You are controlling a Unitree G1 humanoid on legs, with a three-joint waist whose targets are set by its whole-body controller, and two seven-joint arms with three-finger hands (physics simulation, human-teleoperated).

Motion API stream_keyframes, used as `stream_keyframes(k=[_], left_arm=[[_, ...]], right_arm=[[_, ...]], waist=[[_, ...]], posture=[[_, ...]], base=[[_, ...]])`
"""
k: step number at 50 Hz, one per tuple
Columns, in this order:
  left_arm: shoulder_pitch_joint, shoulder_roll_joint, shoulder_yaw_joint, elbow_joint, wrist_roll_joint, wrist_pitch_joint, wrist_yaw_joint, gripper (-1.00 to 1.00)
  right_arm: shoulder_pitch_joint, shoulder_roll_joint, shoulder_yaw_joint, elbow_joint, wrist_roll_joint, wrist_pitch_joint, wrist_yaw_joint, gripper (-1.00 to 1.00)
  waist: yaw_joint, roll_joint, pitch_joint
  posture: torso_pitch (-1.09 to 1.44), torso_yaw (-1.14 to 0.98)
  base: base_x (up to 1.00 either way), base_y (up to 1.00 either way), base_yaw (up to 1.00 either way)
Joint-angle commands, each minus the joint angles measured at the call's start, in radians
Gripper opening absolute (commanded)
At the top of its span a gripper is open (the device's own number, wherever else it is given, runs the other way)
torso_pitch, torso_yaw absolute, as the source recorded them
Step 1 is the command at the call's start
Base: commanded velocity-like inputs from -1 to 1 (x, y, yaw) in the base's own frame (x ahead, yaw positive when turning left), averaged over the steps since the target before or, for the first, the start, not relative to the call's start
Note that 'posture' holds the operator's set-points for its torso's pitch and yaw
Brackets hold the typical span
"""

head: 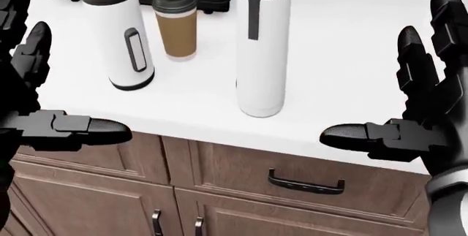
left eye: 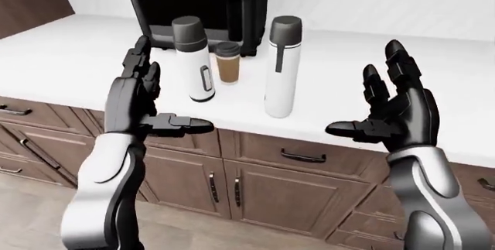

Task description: Move the drinks to the dining counter.

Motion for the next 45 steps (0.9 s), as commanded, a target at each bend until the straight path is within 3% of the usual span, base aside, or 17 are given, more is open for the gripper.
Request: stream_keyframes(k=[1, 5, 8, 10, 13, 15, 16, 17, 20, 26, 32, 39, 43, 45], left_arm=[[-0.028, 0.017, 0.029, -0.037, 0.005, -0.026, 0.007, 1.00], [-0.002, 0.023, 0.058, -0.051, -0.014, -0.035, 0.005, 1.00], [0.008, 0.025, 0.058, -0.044, -0.017, -0.047, 0.007, 1.00], [0.007, 0.024, 0.051, -0.044, -0.017, -0.047, 0.011, 1.00], [0.013, 0.021, 0.046, -0.043, -0.014, -0.052, 0.011, 1.00], [0.009, 0.021, 0.045, -0.044, -0.013, -0.047, 0.012, 1.00], [0.008, 0.021, 0.045, -0.043, -0.012, -0.047, 0.012, 1.00], [0.009, 0.020, 0.044, -0.039, -0.011, -0.052, 0.012, 1.00], [0.012, 0.018, 0.040, -0.033, -0.008, -0.060, 0.011, 1.00], [-0.001, 0.012, 0.020, -0.029, 0.009, -0.055, 0.011, 1.00], [-0.002, 0.011, 0.025, -0.033, 0.014, -0.053, 0.003, 1.00], [0.011, 0.008, 0.031, -0.038, 0.010, -0.060, 0.000, 1.00], [0.016, 0.008, 0.036, -0.023, 0.006, -0.078, -0.003, 1.00], [0.020, 0.009, 0.039, -0.022, 0.003, -0.084, -0.004, 1.00]], right_arm=[[-0.032, -0.004, 0.013, -0.044, 0.002, -0.026, 0.005, 1.00], [-0.030, -0.002, 0.010, -0.048, 0.002, -0.031, 0.007, 1.00], [-0.031, -0.001, 0.019, -0.043, -0.010, -0.036, 0.006, 1.00], [-0.029, 0.000, 0.019, -0.035, -0.016, -0.044, 0.011, 1.00], [-0.023, 0.005, 0.014, -0.030, -0.016, -0.055, 0.016, 1.00], [-0.022, 0.005, 0.000, -0.041, 0.001, -0.050, 0.011, 1.00], [-0.023, 0.002, -0.007, -0.045, 0.008, -0.049, 0.007, 1.00], [-0.021, 0.000, -0.015, -0.052, 0.019, -0.046, 0.004, 1.00], [-0.016, -0.003, -0.016, -0.043, 0.022, -0.060, 0.003, 1.00], [-0.001, -0.022, -0.065, -0.059, 0.068, -0.068, -0.021, 1.00], [-0.006, -0.037, -0.056, -0.024, 0.028, -0.081, -0.052, 1.00], [-0.064, -0.016, 0.023, 0.099, -0.064, -0.134, -0.047, 1.00], [-0.105, -0.005, 0.101, 0.195, -0.205, -0.174, -0.045, 1.00], [-0.126, 0.005, 0.111, 0.218, -0.258, -0.174, -0.040, 1.00]], waist=[[0.006, 0.001, -0.022], [0.011, 0.029, -0.004], [0.012, 0.056, -0.026], [0.015, 0.049, -0.034], [0.012, 0.063, -0.036], [0.005, 0.094, -0.030], [0.000, 0.141, -0.041], [0.004, 0.110, -0.025], [0.006, 0.090, -0.026], [0.022, 0.018, -0.024], [0.025, 0.028, -0.032], [0.019, 0.043, -0.039], [0.017, 0.048, -0.039], [0.017, 0.049, -0.040]], posture=[[0.00, 0.00], [0.00, 0.00], [0.00, 0.00], [0.00, 0.00], [0.00, 0.00], [0.00, 0.00], [0.00, 0.00], [0.00, 0.00], [0.00, 0.00], [0.00, 0.00], [0.00, 0.00], [0.00, 0.00], [0.00, 0.00], [0.00, 0.00]], base=[[0.23, 0.00, 0.00], [0.16, 0.04, 0.00], [0.00, 0.13, 0.00], [0.00, 0.32, 0.00], [0.02, 0.36, 0.00], [0.01, 0.20, 0.00], [0.00, 0.00, 0.00], [0.00, 0.00, 0.00], [0.00, 0.00, 0.00], [0.00, 0.00, 0.00], [0.00, 0.00, 0.00], [0.00, 0.00, 0.00], [0.00, 0.00, 0.00], [0.00, 0.00, 0.00]])
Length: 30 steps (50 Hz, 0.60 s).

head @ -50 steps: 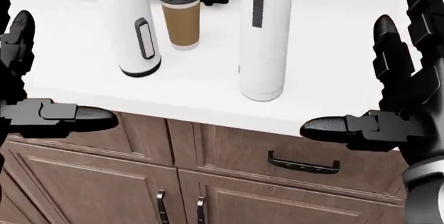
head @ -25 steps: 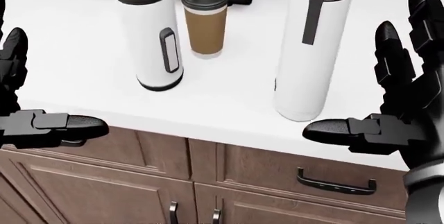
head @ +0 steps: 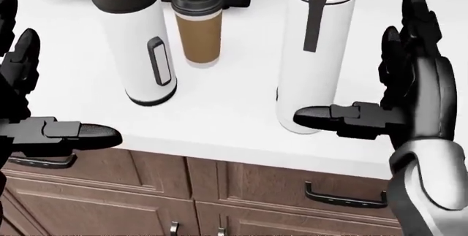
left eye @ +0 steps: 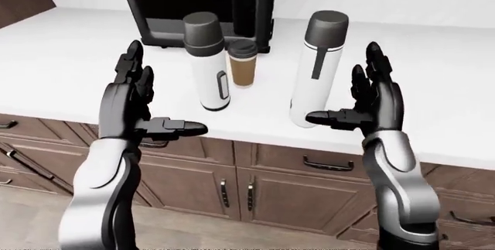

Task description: Move the drinks to the dining counter.

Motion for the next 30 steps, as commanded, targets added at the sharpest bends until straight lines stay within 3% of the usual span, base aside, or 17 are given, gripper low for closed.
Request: stream_keyframes(k=[1, 7, 30], left_arm=[[-0.017, 0.008, 0.012, -0.034, -0.002, -0.041, 0.004, 1.00], [-0.006, 0.008, 0.015, -0.045, -0.010, -0.038, 0.009, 1.00], [-0.008, 0.016, 0.021, -0.049, -0.023, -0.031, 0.013, 1.00]], right_arm=[[-0.038, -0.001, -0.008, -0.027, -0.076, -0.043, 0.010, 1.00], [-0.088, 0.013, 0.006, 0.075, -0.162, -0.081, 0.017, 1.00], [-0.238, 0.059, 0.067, 0.274, -0.182, -0.109, 0.034, 1.00]], waist=[[-0.001, 0.000, -0.024], [0.000, 0.002, -0.022], [0.001, 0.007, -0.021]], posture=[[0.00, 0.00], [0.00, 0.00], [0.00, 0.00]], base=[[0.00, 0.00, 0.00], [0.00, 0.00, 0.00], [0.00, 0.00, 0.00]])
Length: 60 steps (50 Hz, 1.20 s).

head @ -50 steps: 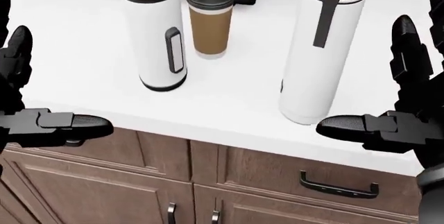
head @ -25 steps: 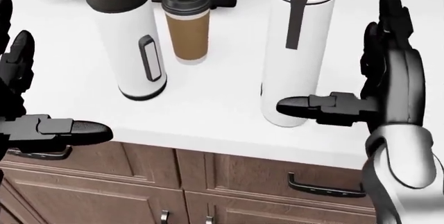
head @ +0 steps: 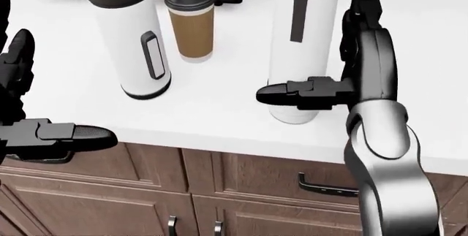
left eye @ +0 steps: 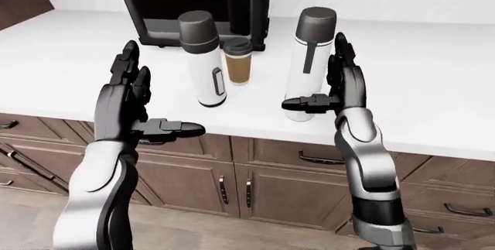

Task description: Move the drinks to the dining counter.

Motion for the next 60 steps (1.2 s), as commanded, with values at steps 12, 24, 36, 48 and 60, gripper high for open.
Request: stream_keyframes(k=[12, 24, 36, 48, 60], left_arm=[[-0.018, 0.005, 0.004, -0.019, 0.002, -0.051, 0.003, 1.00], [-0.048, 0.012, -0.005, 0.019, 0.018, -0.054, 0.000, 1.00], [-0.236, 0.008, -0.072, 0.318, 0.078, -0.065, 0.167, 1.00], [-0.325, -0.031, -0.140, 0.429, 0.228, -0.070, 0.170, 1.00], [-0.462, -0.064, -0.167, 0.596, 0.247, -0.095, 0.174, 1.00]], right_arm=[[-0.063, 0.005, 0.002, 0.048, -0.010, -0.069, -0.001, -0.22], [-0.026, -0.029, -0.040, -0.203, 0.035, 0.086, 0.002, -1.00], [-0.051, -0.079, -0.090, -0.337, 0.143, 0.189, -0.060, -1.00], [-0.081, -0.084, -0.072, -0.388, 0.153, 0.242, -0.072, -1.00], [-0.093, -0.085, -0.075, -0.401, 0.157, 0.259, -0.081, -1.00]], waist=[[0.001, 0.004, -0.024], [0.006, 0.000, -0.026], [0.003, -0.006, -0.027], [0.001, -0.009, -0.023], [0.003, -0.015, -0.023]], posture=[[0.00, 0.00], [0.00, 0.00], [0.00, 0.00], [0.00, 0.00], [0.00, 0.00]], base=[[0.00, 0.00, 0.00], [0.00, 0.00, 0.00], [0.00, 0.00, 0.00], [0.00, 0.00, 0.00], [0.00, 0.00, 0.00]])
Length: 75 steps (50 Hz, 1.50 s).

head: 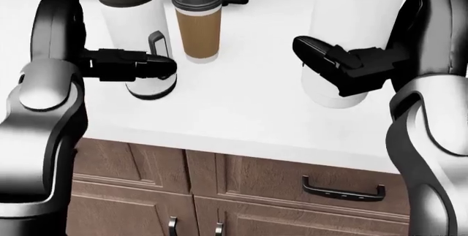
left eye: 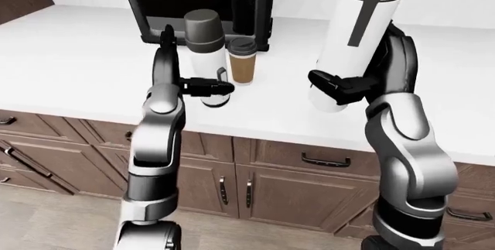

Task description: Move the drinks to the dining counter.

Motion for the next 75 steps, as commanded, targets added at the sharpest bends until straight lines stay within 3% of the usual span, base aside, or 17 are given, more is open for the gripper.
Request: stream_keyframes(k=[1, 10, 15, 17, 19, 42, 43, 46, 49, 57, 61, 62, 63, 64, 65, 66, 75], left_arm=[[-0.038, 0.006, 0.006, -0.027, 0.010, -0.033, 0.005, 1.00], [-0.102, 0.003, 0.009, 0.122, 0.003, -0.108, 0.015, 1.00], [-0.124, 0.000, 0.005, 0.136, -0.005, -0.106, 0.021, 0.31], [-0.129, 0.000, 0.006, 0.135, -0.007, -0.107, 0.027, -0.62], [-0.128, 0.004, 0.009, 0.131, -0.011, -0.105, 0.027, -0.98], [-0.054, 0.127, 0.059, -0.399, -0.040, 0.308, -0.168, -1.00], [-0.053, 0.130, 0.062, -0.411, -0.040, 0.318, -0.175, -1.00], [-0.044, 0.138, 0.073, -0.455, -0.042, 0.351, -0.192, -1.00], [-0.043, 0.146, 0.081, -0.472, -0.043, 0.365, -0.202, -1.00], [-0.041, 0.153, 0.101, -0.481, -0.058, 0.366, -0.197, -1.00], [-0.030, 0.151, 0.100, -0.468, -0.065, 0.343, -0.184, -1.00], [-0.031, 0.152, 0.099, -0.473, -0.067, 0.350, -0.183, -1.00], [-0.029, 0.152, 0.099, -0.472, -0.068, 0.348, -0.181, -1.00], [-0.027, 0.152, 0.099, -0.471, -0.068, 0.345, -0.181, -1.00], [-0.024, 0.153, 0.100, -0.470, -0.070, 0.341, -0.180, -1.00], [-0.019, 0.152, 0.100, -0.469, -0.072, 0.337, -0.180, -1.00], [-0.009, 0.151, 0.099, -0.478, -0.077, 0.337, -0.179, -1.00]], right_arm=[[-0.031, -0.009, -0.011, -0.035, -0.001, -0.030, -0.005, -1.00], [-0.037, -0.013, -0.015, -0.028, 0.004, -0.031, -0.008, -1.00], [-0.038, -0.017, -0.016, -0.022, 0.007, -0.036, -0.009, -1.00], [-0.035, -0.015, -0.015, -0.023, 0.007, -0.036, -0.010, -1.00], [-0.040, -0.018, -0.017, -0.029, 0.009, -0.025, -0.011, -1.00], [0.011, -0.038, -0.041, -0.137, 0.042, 0.049, 0.014, -1.00], [0.013, -0.037, -0.039, -0.131, 0.039, 0.042, 0.015, -1.00], [0.014, -0.034, -0.033, -0.156, 0.037, 0.063, 0.013, -1.00], [0.014, -0.028, -0.026, -0.160, 0.031, 0.063, 0.013, -1.00], [0.009, -0.010, -0.026, -0.167, 0.048, 0.067, 0.013, -1.00], [0.021, -0.026, -0.001, -0.167, 0.023, 0.050, 0.032, -1.00], [0.026, -0.022, 0.003, -0.163, 0.013, 0.040, 0.038, -1.00], [0.032, -0.018, 0.006, -0.157, 0.004, 0.030, 0.045, -1.00], [0.035, -0.014, 0.007, -0.149, -0.002, 0.017, 0.051, -1.00], [0.031, -0.008, 0.004, -0.152, -0.002, 0.022, 0.054, -1.00], [0.030, -0.005, 0.005, -0.158, -0.004, 0.028, 0.058, -1.00], [0.029, 0.012, 0.009, -0.158, -0.015, 0.029, 0.071, -1.00]], waist=[[0.001, -0.001, -0.027], [0.001, -0.002, -0.027], [0.001, -0.003, -0.027], [0.000, -0.004, -0.026], [0.000, -0.004, -0.026], [-0.001, 0.010, -0.035], [-0.003, 0.008, -0.057], [-0.005, -0.055, -0.041], [0.001, -0.062, -0.042], [-0.005, -0.031, -0.026], [-0.013, 0.007, 0.016], [-0.017, 0.126, 0.015], [-0.016, 0.197, -0.009], [0.016, 0.102, 0.050], [-0.001, 0.101, -0.005], [0.015, 0.091, -0.020], [0.045, -0.015, 0.021]], posture=[[0.00, 0.00], [0.00, 0.00], [0.00, 0.00], [0.00, 0.00], [0.00, 0.00], [0.00, 0.00], [0.00, 0.00], [0.00, 0.00], [0.00, 0.00], [0.00, 0.00], [0.00, 0.00], [0.00, 0.00], [0.00, 0.00], [0.00, 0.00], [0.00, 0.00], [0.00, 0.00], [0.00, 0.00]], base=[[0.00, 0.00, 0.00], [0.00, 0.00, 0.00], [0.00, 0.00, 0.00], [0.00, 0.00, 0.00], [0.00, 0.00, 0.00], [-0.03, 0.00, 0.00], [-0.72, 0.18, 0.00], [-0.92, 0.32, 0.00], [-1.00, 0.35, 0.00], [-0.75, 0.66, 0.00], [0.00, 0.75, 0.25], [0.00, 0.00, 1.00], [0.00, 0.00, 1.00], [0.00, 0.00, 1.00], [0.00, 0.00, 1.00], [0.00, 0.00, 1.00], [0.00, 0.00, 1.00]])
